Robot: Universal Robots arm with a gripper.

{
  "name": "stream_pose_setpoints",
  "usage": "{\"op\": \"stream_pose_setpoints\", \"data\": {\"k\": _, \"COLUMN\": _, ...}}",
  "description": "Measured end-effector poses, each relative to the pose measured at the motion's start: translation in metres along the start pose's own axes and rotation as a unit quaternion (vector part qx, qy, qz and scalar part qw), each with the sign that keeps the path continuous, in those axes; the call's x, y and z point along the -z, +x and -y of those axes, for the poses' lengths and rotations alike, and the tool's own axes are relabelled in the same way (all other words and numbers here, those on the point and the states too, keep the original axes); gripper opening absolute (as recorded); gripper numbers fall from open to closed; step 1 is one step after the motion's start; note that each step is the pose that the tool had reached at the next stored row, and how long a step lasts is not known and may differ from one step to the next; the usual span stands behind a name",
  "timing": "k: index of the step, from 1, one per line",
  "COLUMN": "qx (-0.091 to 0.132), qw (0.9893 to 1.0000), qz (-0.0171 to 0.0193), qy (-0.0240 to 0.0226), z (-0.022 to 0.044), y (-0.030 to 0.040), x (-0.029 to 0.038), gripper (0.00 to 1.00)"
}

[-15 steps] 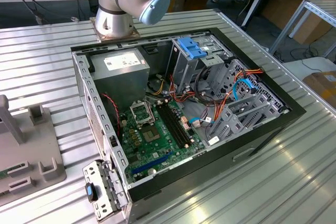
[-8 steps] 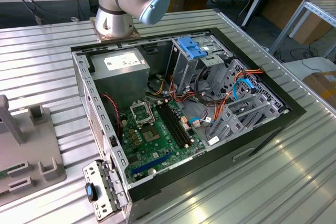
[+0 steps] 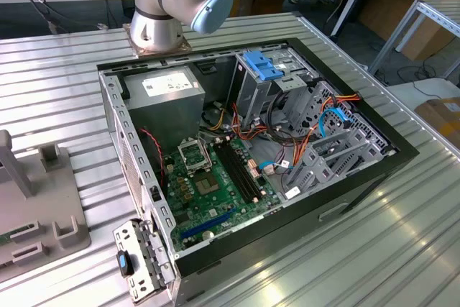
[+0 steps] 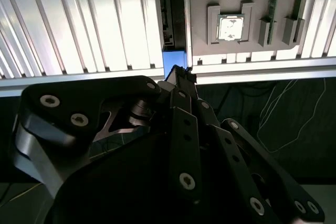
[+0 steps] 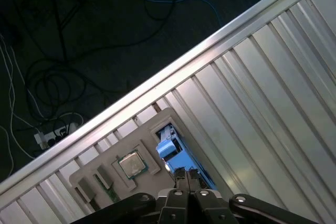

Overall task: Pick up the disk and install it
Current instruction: 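Pick up the disk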

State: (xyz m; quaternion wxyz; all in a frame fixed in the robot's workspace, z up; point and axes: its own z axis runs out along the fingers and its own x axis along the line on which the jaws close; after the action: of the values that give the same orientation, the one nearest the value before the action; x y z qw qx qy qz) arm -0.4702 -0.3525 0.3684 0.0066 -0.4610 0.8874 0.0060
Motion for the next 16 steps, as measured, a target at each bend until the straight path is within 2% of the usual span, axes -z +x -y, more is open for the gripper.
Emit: {"op": "stream_pose_setpoints", "data": {"k": 16, "qx": 0.007, "qw": 1.0000, "qz": -0.0009, "qy": 0.0005, "z": 0.0000, "y": 0.0000, "x": 0.0000, "gripper": 0.11}}
